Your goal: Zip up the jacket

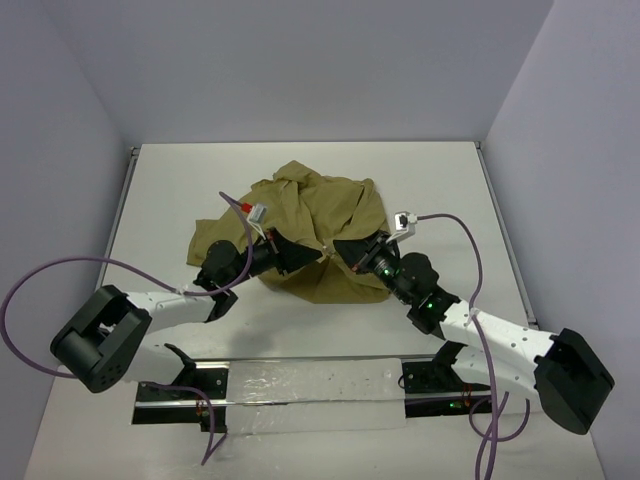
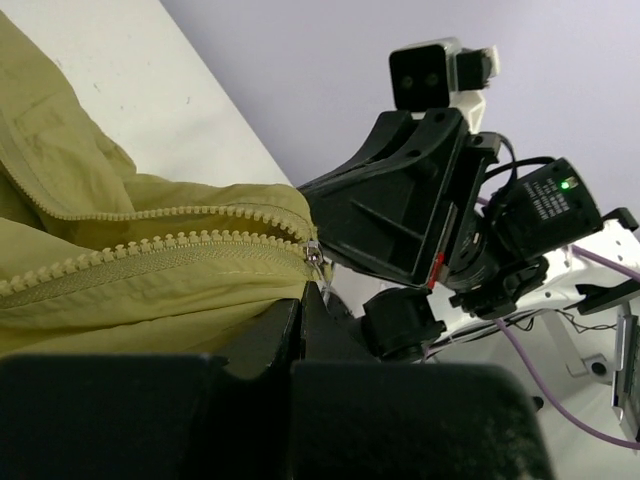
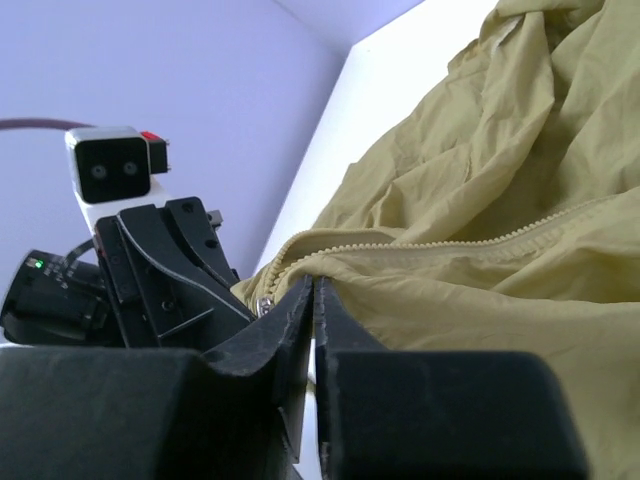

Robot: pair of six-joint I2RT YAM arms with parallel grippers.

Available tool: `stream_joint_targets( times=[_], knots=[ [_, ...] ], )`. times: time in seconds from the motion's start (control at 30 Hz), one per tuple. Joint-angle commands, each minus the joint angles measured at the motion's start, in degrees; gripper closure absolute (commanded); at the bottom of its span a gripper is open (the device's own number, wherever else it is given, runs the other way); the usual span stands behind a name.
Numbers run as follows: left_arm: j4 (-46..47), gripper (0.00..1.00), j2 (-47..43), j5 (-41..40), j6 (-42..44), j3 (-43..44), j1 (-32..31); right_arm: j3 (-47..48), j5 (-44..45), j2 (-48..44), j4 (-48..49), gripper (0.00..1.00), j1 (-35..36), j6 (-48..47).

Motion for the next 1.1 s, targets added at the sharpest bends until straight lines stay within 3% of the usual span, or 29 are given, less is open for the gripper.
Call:
stream_joint_targets(
  times=[0.0, 0.1, 0.3, 0.57, 0.8, 0.93, 1.07],
  knots=[
    [-1.82, 1.0, -2.49, 2.28, 3.3, 2.09, 0.32, 3.97, -1.81, -1.19, -3.73, 0.84, 0.43, -3.27],
    [-1.3, 1.0, -3.09, 3.05, 2.96, 1.67, 0.97, 7.69, -3.99, 0.06, -11.38, 0.64, 0.43, -6.07],
    [-2.61, 1.0, -4.51, 5.61, 3.48, 1.66, 1.98, 10.52, -4.33, -2.7, -20.62, 0.51, 0.35, -13.44],
    [-3.03, 1.0, -3.62, 10.28, 3.38, 2.27, 3.04, 17.67, -3.96, -6.09, -37.48, 0.49, 0.35, -28.17],
    [-1.42, 1.0, -1.87, 11.94, 2.13, 2.91, 3.27, 19.02, -6.58, -8.95, -44.13, 0.48, 0.61, -31.68],
    [-0.56, 1.0, -1.17, 12.27, 1.47, 3.06, 3.3, 18.38, -7.6, -10.09, -44.95, 0.48, 1.88, -30.09],
    [-0.33, 1.0, -0.82, 12.53, 1.63, 2.71, 3.3, 13.16, -12.3, -13.13, -37.44, 0.48, 3.49, -18.94]
  ],
)
